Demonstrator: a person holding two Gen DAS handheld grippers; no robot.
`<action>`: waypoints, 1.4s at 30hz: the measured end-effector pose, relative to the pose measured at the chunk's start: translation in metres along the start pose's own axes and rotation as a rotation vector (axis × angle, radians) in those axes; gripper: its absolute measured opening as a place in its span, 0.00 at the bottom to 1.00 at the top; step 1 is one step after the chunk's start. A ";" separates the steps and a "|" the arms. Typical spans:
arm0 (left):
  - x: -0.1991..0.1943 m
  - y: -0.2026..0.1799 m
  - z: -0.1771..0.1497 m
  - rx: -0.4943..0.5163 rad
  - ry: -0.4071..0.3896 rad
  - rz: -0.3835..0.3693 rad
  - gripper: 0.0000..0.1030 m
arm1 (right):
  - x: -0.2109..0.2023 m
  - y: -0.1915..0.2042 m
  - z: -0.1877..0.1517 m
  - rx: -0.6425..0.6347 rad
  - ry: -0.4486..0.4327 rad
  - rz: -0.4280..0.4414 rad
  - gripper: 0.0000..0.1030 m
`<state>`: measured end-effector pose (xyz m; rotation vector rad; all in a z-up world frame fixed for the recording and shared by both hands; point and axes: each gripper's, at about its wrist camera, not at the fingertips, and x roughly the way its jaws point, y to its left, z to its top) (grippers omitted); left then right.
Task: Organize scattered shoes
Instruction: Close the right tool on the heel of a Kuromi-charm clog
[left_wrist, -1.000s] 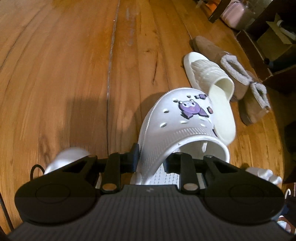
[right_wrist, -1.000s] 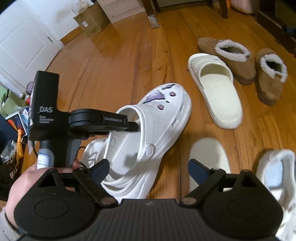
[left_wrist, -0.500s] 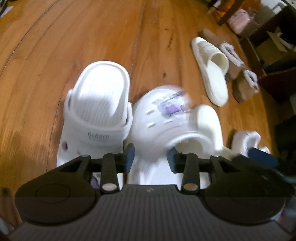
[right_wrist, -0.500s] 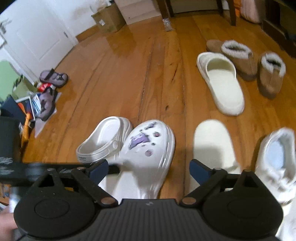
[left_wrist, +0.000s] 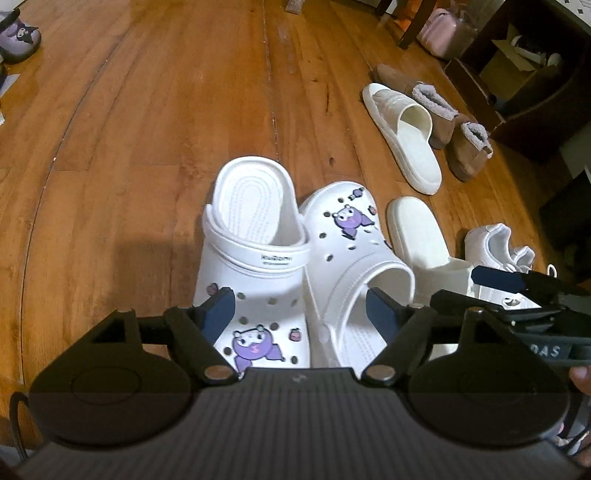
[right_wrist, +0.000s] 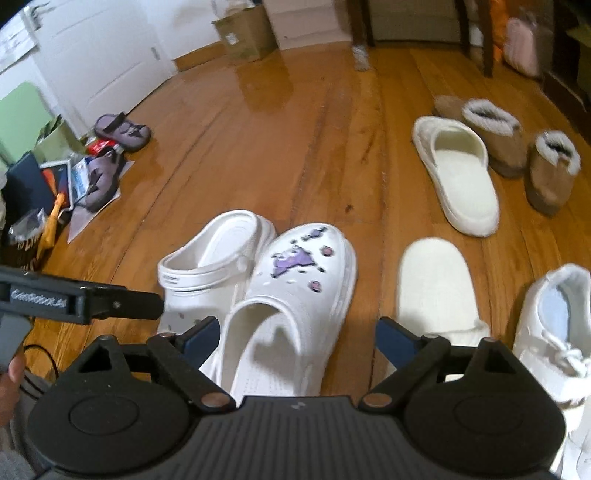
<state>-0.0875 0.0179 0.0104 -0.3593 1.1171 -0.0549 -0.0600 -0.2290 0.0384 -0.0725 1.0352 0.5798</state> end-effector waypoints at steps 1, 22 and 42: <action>0.002 0.002 -0.003 0.017 0.010 0.025 0.81 | 0.003 0.005 -0.001 -0.012 0.007 -0.014 0.90; 0.018 0.040 -0.042 0.094 0.054 0.148 0.85 | 0.048 0.040 -0.012 -0.214 0.032 -0.207 0.81; 0.032 0.092 -0.046 -0.064 0.058 0.190 0.88 | 0.108 0.082 0.003 -0.821 0.122 -0.283 0.34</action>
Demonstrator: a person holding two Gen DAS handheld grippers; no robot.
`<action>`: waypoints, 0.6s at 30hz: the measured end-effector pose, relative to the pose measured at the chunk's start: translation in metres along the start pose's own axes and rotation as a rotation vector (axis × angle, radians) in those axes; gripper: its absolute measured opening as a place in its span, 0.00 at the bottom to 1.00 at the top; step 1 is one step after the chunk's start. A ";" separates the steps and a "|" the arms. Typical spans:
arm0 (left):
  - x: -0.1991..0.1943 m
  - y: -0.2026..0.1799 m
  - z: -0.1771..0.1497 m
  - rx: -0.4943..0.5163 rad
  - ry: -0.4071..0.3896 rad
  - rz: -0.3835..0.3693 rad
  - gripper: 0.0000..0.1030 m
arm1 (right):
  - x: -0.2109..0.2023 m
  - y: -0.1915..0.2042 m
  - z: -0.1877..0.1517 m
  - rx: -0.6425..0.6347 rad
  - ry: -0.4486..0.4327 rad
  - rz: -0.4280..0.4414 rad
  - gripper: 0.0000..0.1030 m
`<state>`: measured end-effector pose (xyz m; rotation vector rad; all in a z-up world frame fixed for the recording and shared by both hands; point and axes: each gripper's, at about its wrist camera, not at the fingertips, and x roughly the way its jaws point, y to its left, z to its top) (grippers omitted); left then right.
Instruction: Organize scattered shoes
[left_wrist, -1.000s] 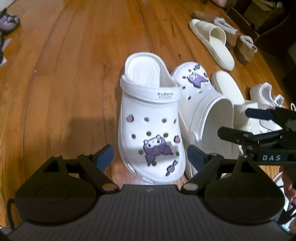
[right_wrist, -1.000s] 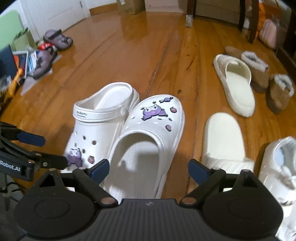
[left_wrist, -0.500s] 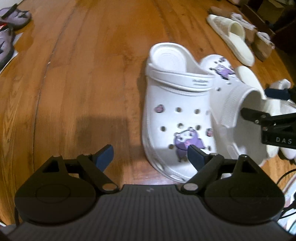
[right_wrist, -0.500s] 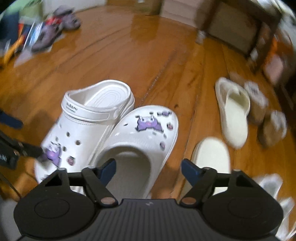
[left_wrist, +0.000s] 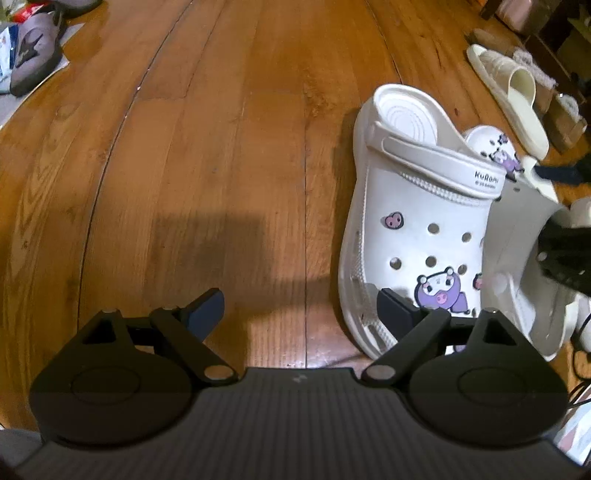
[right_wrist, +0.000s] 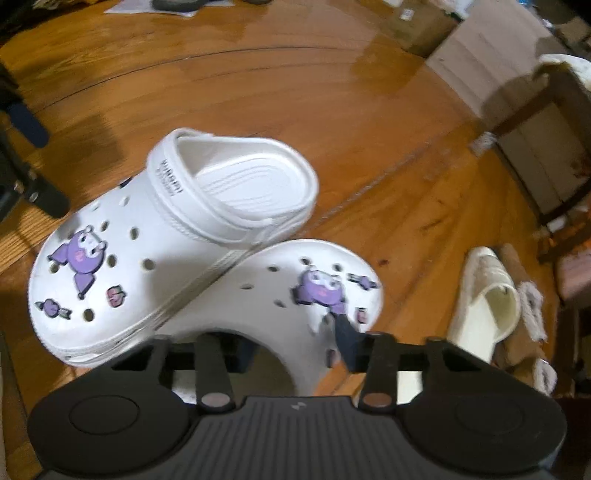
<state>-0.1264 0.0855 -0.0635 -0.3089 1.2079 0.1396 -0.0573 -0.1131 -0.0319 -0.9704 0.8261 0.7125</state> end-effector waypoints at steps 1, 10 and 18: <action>0.000 0.000 0.000 0.001 0.002 0.001 0.88 | 0.001 -0.003 0.001 0.018 0.005 0.001 0.31; -0.001 0.017 0.000 -0.043 -0.005 0.017 0.88 | -0.020 -0.074 -0.027 0.578 -0.020 0.083 0.21; -0.001 0.028 0.001 -0.087 -0.008 0.002 0.88 | -0.024 -0.110 -0.057 0.859 -0.062 0.163 0.22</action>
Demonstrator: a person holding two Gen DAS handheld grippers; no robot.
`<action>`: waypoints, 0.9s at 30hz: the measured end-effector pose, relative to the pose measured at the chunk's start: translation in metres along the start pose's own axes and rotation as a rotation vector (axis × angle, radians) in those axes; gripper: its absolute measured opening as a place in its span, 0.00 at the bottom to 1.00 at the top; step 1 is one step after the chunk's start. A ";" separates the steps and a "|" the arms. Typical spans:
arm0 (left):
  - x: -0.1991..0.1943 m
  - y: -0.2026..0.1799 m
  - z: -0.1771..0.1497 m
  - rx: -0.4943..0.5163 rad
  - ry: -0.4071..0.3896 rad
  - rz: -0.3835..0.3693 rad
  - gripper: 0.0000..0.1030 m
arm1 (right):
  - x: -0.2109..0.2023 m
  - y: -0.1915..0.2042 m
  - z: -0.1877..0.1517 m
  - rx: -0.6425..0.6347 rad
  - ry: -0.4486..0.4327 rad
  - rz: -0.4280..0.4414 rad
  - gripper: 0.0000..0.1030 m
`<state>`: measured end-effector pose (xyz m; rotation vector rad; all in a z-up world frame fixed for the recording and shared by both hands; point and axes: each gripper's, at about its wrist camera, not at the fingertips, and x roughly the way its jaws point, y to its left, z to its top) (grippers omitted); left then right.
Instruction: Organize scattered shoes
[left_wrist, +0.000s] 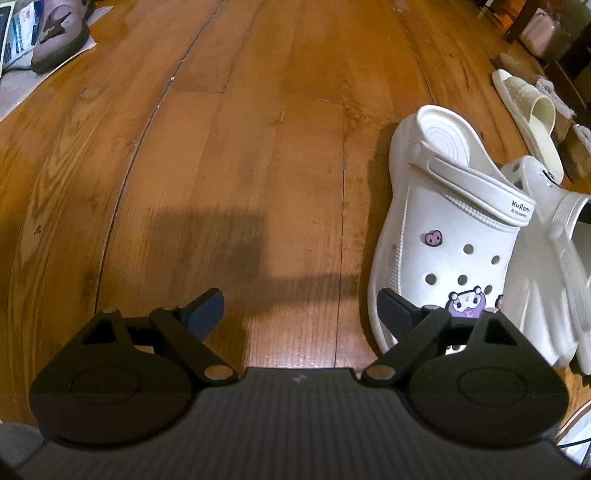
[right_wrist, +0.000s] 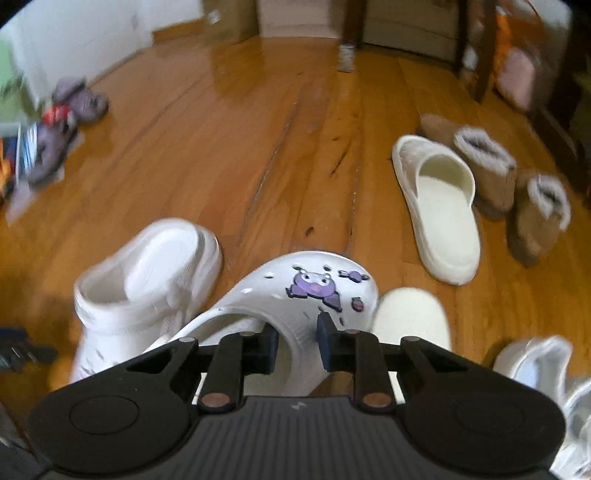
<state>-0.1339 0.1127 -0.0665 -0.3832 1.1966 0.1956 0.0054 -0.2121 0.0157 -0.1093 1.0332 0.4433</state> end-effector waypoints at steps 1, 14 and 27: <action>0.000 0.001 0.000 -0.007 -0.001 -0.001 0.88 | -0.003 -0.007 0.001 0.047 -0.006 0.017 0.22; 0.008 0.010 0.000 -0.059 0.023 -0.016 0.88 | 0.003 -0.086 -0.029 0.988 0.203 0.379 0.22; 0.019 0.010 -0.003 -0.063 0.042 -0.044 0.89 | -0.032 -0.058 -0.027 0.720 0.062 0.455 0.67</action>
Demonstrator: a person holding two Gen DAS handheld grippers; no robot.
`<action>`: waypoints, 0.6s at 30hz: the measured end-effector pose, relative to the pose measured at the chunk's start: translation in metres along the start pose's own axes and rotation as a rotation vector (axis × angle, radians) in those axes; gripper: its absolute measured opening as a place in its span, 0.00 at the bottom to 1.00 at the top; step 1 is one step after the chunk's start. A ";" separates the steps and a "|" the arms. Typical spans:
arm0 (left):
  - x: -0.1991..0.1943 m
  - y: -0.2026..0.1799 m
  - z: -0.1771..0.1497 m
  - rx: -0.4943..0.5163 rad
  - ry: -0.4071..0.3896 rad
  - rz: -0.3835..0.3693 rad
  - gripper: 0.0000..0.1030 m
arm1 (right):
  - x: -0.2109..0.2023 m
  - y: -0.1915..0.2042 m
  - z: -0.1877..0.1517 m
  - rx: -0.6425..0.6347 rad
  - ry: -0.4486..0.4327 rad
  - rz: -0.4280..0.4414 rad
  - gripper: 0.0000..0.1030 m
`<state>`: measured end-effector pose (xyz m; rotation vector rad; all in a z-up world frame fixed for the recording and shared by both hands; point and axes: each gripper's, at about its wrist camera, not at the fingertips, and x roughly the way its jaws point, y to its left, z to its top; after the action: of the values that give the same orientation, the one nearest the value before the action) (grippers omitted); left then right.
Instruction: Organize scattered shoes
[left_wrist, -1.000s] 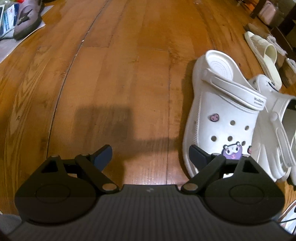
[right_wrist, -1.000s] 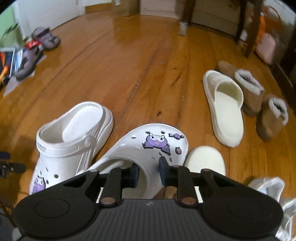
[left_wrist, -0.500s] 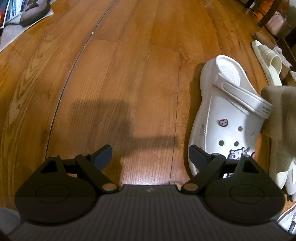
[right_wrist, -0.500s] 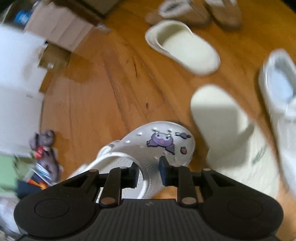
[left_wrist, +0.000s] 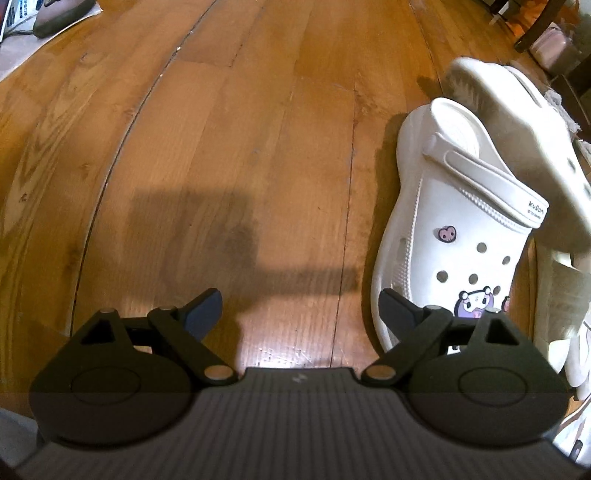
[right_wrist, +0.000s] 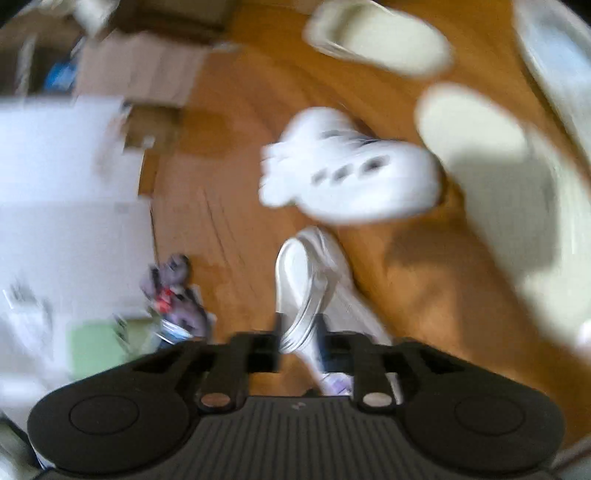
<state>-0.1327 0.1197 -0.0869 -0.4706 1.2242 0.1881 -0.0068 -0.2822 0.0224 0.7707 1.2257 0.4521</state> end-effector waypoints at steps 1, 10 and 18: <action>0.001 0.000 0.000 0.000 0.005 -0.002 0.89 | 0.000 0.014 0.005 -0.155 -0.068 -0.087 0.72; 0.002 0.000 0.000 -0.001 -0.001 -0.001 0.90 | 0.037 0.048 0.091 -0.363 -0.129 -0.249 0.80; -0.008 -0.013 -0.006 0.042 -0.086 -0.071 0.90 | 0.113 0.000 0.111 -0.217 0.086 -0.131 0.90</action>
<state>-0.1356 0.1059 -0.0777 -0.4644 1.1235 0.1205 0.1325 -0.2359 -0.0368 0.4868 1.2747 0.5052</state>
